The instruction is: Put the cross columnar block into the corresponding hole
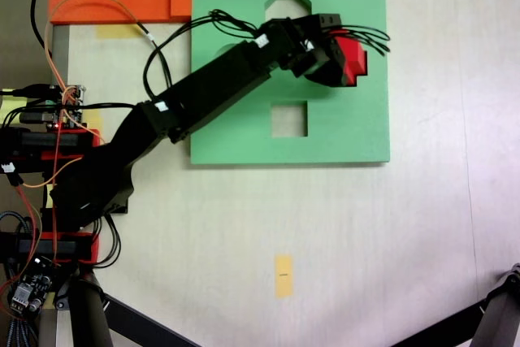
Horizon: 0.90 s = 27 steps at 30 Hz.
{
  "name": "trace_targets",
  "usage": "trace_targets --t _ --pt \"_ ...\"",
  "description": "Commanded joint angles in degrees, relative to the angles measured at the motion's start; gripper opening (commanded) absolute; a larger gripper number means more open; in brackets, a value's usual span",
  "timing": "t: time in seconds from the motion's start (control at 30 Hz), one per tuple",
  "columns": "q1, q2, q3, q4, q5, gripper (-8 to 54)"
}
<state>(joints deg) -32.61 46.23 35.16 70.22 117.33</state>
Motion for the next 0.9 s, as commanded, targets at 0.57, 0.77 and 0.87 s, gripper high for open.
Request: trace_targets --t 0.57,0.77,0.87 --pt "20.0 43.7 -1.6 21.0 -50.9 48.7" --pt "31.3 61.6 35.3 -1.0 -70.8 38.0" --pt "34.0 72.1 67.4 -34.8 -79.9 34.2"
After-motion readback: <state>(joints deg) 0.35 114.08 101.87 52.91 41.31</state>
